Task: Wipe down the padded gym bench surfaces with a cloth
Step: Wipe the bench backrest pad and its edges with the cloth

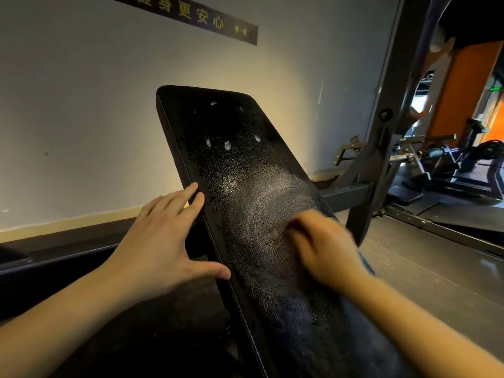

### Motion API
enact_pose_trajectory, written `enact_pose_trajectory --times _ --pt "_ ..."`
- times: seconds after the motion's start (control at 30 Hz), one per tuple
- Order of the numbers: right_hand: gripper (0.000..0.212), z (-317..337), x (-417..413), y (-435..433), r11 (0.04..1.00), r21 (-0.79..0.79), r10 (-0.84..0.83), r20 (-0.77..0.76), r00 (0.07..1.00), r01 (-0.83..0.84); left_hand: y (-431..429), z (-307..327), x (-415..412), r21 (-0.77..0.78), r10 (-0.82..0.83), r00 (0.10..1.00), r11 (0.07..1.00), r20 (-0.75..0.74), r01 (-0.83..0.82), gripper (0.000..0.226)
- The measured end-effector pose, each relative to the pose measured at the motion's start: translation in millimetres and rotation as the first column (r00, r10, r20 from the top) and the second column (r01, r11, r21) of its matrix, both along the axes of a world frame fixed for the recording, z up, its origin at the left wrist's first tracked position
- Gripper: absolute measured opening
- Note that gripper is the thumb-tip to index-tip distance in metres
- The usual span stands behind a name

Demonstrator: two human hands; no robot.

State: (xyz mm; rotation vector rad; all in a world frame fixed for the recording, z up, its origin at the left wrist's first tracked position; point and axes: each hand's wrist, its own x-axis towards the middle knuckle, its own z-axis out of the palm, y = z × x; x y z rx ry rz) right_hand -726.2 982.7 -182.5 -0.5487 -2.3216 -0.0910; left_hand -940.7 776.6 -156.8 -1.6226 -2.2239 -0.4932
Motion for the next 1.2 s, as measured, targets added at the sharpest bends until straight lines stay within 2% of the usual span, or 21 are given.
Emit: enact_pose_trajectory --times 0.07,0.1,0.17,0.2,0.27,0.33,0.4,0.43,0.5,0.57,0.6,0.67,0.73,0.8,0.87,0.9,0.93,1.0,1.1,1.13,1.2 --pt "0.018 17 -1 48 0.951 -0.118 -0.292 -0.051 0.955 0.284 0 0 1 -0.004 -0.002 1.0 1.0 0.018 0.002 0.15" --pt "0.02 27 -11 58 0.923 -0.165 -0.361 -0.068 0.93 0.347 0 1 2 -0.006 -0.001 1.0 1.0 0.025 0.001 0.15" --pt "0.021 36 -42 49 0.919 -0.215 -0.359 -0.114 0.926 0.33 -1 2 4 -0.021 0.011 1.0 1.0 0.019 -0.01 0.15" --pt "0.02 38 -57 29 0.933 -0.231 -0.309 -0.13 0.942 0.274 -1 3 4 -0.021 0.014 1.0 1.0 0.014 -0.014 0.15" --pt "0.018 29 -71 -27 0.98 -0.186 -0.102 -0.158 0.982 0.072 -2 4 4 -0.02 0.018 1.0 1.0 0.007 -0.017 0.149" --pt "0.018 8 -49 -78 0.986 -0.084 0.135 -0.109 0.985 -0.145 -2 4 3 -0.027 0.019 1.0 0.999 -0.007 -0.019 0.147" --pt "0.016 -17 -8 -88 0.967 -0.055 0.248 -0.031 0.968 -0.25 -3 4 3 -0.028 0.024 1.0 0.999 -0.013 -0.024 0.147" --pt "0.015 -26 12 -77 0.975 -0.068 0.212 -0.019 0.977 -0.213 -3 3 5 -0.031 0.024 1.0 0.999 -0.015 -0.025 0.148" --pt "0.013 -30 41 -35 0.992 -0.129 -0.015 -0.03 0.999 0.011 -4 3 8 -0.033 0.03 1.0 0.999 -0.007 -0.03 0.148" --pt "0.019 -20 49 12 0.935 -0.244 -0.276 -0.049 0.96 0.256 -5 4 11 -0.037 0.037 0.999 0.999 0.005 -0.036 0.148" --pt "0.021 -10 46 26 0.9 -0.288 -0.361 -0.077 0.929 0.326 -5 3 12 -0.035 0.039 0.999 0.999 0.005 -0.039 0.147" --pt "0.021 1 21 27 0.88 -0.322 -0.409 -0.137 0.902 0.35 -8 0 15 -0.008 0.037 0.999 0.999 0.02 -0.037 0.143" --pt "0.018 -1 -11 -11 0.923 -0.294 -0.306 -0.162 0.938 0.25 -13 -8 19 0.047 0.012 0.998 0.999 0.059 -0.015 0.136" --pt "0.014 -14 -20 -71 0.981 -0.195 -0.051 -0.155 0.987 0.02 -21 -19 25 0.091 -0.029 0.995 0.996 0.095 0.02 0.127" --pt "0.013 -34 6 -110 0.979 -0.088 0.176 -0.065 0.982 -0.181 -29 -27 29 0.105 -0.072 0.987 0.993 0.143 0.057 0.121" --pt "0.013 -45 26 -110 0.972 -0.065 0.225 -0.031 0.974 -0.227 -33 -31 32 0.1 -0.092 0.982 0.992 0.168 0.076 0.12" --pt "0.012 -51 46 -102 0.977 -0.064 0.204 -0.024 0.979 -0.205 -36 -33 35 0.091 -0.108 0.978 0.992 0.178 0.093 0.12" --pt "0.012 -55 76 -60 0.99 -0.142 -0.029 -0.048 0.998 0.022 -37 -37 41 0.062 -0.127 0.979 0.991 0.163 0.118 0.123" --pt "0.015 -39 80 2 0.882 -0.325 -0.388 -0.09 0.917 0.341 -35 -40 52 -0.032 -0.091 0.989 0.995 0.114 0.095 0.138" --pt "0.016 -31 69 8 0.862 -0.342 -0.43 -0.101 0.897 0.374 -34 -40 56 -0.06 -0.064 0.994 0.996 0.087 0.069 0.143" --pt "0.016 -23 32 -7 0.876 -0.338 -0.412 -0.152 0.898 0.345 -32 -39 63 -0.088 -0.009 0.999 0.996 0.032 0.012 0.149"
